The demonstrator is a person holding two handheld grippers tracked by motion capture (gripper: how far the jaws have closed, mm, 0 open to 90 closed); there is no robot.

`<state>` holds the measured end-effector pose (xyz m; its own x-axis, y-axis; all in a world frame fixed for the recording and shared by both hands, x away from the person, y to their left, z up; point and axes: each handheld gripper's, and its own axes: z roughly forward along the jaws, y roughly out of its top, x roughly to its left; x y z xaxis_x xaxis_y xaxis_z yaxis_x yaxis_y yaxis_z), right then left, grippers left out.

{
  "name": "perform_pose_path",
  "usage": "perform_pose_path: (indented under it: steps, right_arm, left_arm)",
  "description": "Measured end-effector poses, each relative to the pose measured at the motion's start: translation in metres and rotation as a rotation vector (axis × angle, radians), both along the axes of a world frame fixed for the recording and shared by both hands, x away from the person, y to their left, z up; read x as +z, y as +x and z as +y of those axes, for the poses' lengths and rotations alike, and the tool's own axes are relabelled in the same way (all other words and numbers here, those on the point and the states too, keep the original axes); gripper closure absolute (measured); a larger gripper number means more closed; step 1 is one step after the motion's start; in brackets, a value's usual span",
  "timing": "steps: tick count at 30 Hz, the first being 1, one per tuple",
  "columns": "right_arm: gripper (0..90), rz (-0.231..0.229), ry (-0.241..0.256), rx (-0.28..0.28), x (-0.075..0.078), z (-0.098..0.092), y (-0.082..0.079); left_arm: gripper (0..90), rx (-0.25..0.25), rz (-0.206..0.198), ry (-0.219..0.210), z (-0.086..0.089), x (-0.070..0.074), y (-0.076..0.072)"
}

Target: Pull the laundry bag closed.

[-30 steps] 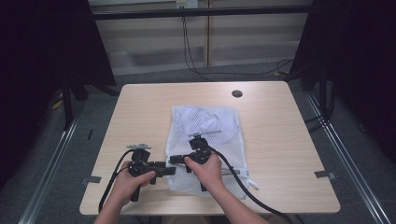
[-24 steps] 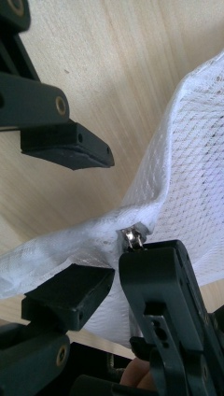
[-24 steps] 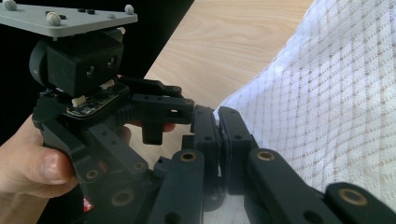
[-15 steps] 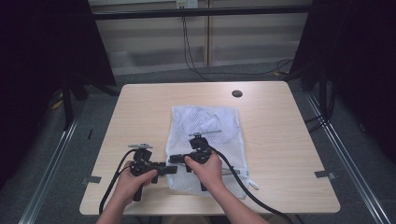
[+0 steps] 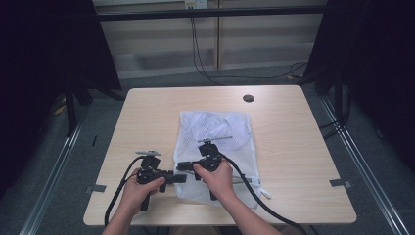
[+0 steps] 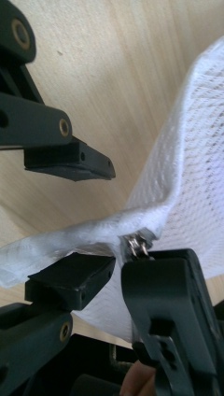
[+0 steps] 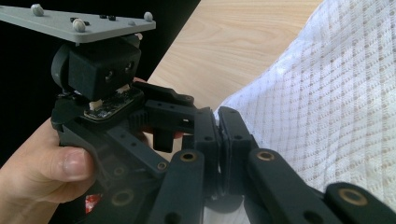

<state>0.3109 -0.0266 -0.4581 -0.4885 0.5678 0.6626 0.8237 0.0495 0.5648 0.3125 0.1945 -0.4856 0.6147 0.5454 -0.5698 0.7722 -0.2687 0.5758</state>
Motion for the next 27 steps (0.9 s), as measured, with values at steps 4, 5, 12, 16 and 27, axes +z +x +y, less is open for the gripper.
perform_pose_path:
  steps: [4, 5, 12, 16, 27]
  right_arm:
    - [87.5, 0.003, 0.002, -0.001, 0.0003, 0.0004, 0.0000]
    - [87.4, 0.004, 0.002, -0.001, 0.0004, 0.0005, 0.0000]
    - [87.4, 0.003, 0.002, 0.000, 0.0011, 0.0003, 0.0001]
    - [87.4, 0.002, 0.000, -0.001, 0.0012, 0.0001, 0.0002]
    - [87.4, 0.007, 0.005, -0.002, 0.0010, 0.0004, 0.0001]
  left_arm:
    - [52.4, -0.011, 0.025, 0.006, 0.0008, 0.0005, 0.0015]
    - [52.3, -0.008, 0.027, 0.007, 0.0006, 0.0009, 0.0012]
    - [53.6, -0.016, -0.006, -0.018, -0.0007, -0.0002, 0.0014]
    - [56.5, -0.025, -0.001, -0.008, -0.0011, -0.0010, 0.0017]
    - [80.7, -0.008, 0.038, -0.042, -0.0035, -0.0019, 0.0027]
